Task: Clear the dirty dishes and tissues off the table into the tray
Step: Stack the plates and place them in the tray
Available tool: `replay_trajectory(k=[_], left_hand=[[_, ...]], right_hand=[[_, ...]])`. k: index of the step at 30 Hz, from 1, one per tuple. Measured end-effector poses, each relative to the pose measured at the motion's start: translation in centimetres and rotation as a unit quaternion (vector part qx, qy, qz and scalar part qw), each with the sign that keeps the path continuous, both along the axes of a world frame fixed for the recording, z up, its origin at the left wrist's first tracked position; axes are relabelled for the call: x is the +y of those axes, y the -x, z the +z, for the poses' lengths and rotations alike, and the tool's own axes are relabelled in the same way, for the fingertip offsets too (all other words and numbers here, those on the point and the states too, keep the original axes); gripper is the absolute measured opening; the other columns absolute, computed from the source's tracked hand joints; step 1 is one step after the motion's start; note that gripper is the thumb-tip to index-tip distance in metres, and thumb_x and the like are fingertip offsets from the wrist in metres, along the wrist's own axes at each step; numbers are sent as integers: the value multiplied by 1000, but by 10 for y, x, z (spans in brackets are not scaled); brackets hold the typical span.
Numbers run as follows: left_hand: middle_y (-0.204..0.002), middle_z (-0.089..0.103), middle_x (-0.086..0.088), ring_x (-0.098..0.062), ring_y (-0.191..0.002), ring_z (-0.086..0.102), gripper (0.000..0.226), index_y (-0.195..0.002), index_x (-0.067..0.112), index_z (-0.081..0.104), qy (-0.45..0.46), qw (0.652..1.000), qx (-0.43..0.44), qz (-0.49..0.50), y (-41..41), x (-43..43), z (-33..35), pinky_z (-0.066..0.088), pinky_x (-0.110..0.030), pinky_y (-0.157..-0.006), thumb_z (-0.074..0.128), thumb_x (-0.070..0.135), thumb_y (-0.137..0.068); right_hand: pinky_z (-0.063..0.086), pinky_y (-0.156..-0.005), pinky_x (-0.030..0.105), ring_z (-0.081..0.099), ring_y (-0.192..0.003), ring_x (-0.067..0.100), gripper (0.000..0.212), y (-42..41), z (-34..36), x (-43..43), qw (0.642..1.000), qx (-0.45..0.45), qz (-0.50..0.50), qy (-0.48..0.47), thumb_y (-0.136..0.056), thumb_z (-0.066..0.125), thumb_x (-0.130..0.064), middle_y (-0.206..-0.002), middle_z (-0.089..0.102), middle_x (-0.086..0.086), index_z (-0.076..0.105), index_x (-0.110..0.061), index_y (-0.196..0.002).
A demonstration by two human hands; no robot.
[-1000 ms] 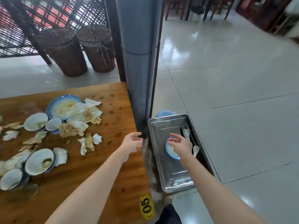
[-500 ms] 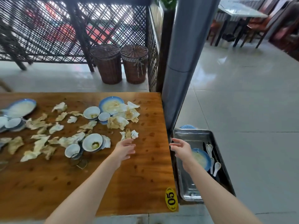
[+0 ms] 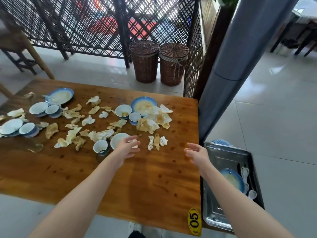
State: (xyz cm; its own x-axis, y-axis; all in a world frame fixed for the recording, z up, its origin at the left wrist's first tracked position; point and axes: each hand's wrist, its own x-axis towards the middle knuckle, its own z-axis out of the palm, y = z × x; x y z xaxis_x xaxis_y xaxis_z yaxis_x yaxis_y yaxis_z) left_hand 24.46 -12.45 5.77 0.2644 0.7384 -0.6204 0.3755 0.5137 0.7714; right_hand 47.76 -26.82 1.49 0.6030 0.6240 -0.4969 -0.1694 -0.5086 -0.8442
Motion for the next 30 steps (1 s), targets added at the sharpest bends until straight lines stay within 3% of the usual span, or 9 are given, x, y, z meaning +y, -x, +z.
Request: replay_trajectory(k=[7,13,16,18,24,26,28,30], left_hand=[[-102,67,-1,-19,-87,66,25,-120,18,58,-7,1000,-22,-10,4,86,-8,46,-36,-82,55,10,-96],[-110,64,-8,-21,-86,63,31,-126,14,54,-41,997,-7,-61,-8,184,-24,47,-28,-71,52,7,-97],[-115,61,-17,-25,-88,59,35,-128,3,53,-52,996,-3,-76,-23,232,-34,48,-28,-72,50,-3,-94],[-111,62,-13,-24,-92,58,34,-125,2,57,-75,993,13,-95,-36,259,-40,48,-28,-75,52,-4,-92],[-124,60,-9,-23,-111,55,38,-129,5,57,-113,974,77,-178,-76,318,-64,45,-36,-94,50,2,-92],[-118,59,-12,-26,-107,57,26,-115,4,61,-114,966,113,-204,-89,329,-74,46,-42,-96,49,3,-92],[-113,58,-13,-29,-101,58,20,-109,2,57,-111,955,154,-227,-99,337,-84,48,-41,-86,49,7,-92],[-104,53,-9,-25,-94,53,32,-124,-1,47,-107,940,194,-259,-106,341,-93,43,-34,-73,49,10,-94]], right_hand=[[43,-65,22,61,-94,10,24,10,0,82,1000,-16,-6,-7,-90,60,-10,-98,67,-5,60,-31,-101],[44,-60,22,60,-89,10,29,19,-9,181,999,-10,-45,1,-86,60,-4,-98,64,-4,62,-24,-107],[44,-58,19,61,-86,7,28,17,-17,229,999,-16,-48,1,-86,59,-2,-94,65,-5,62,-22,-106],[45,-56,16,61,-84,5,27,12,-23,257,998,-20,-52,-2,-88,59,-3,-92,65,-6,62,-20,-107],[49,-70,22,61,-87,9,26,-7,-47,319,997,-43,-59,14,-87,60,-1,-99,66,0,62,-19,-106],[48,-75,24,59,-93,12,30,-14,-57,332,997,-61,-49,24,-87,59,-1,-107,64,1,62,-18,-111],[47,-84,25,57,-103,15,37,-19,-66,344,996,-80,-32,36,-87,59,2,-116,61,3,59,-13,-121],[44,-91,25,55,-112,18,44,-23,-73,355,994,-96,-11,47,-87,58,6,-125,58,7,55,-9,-128]])
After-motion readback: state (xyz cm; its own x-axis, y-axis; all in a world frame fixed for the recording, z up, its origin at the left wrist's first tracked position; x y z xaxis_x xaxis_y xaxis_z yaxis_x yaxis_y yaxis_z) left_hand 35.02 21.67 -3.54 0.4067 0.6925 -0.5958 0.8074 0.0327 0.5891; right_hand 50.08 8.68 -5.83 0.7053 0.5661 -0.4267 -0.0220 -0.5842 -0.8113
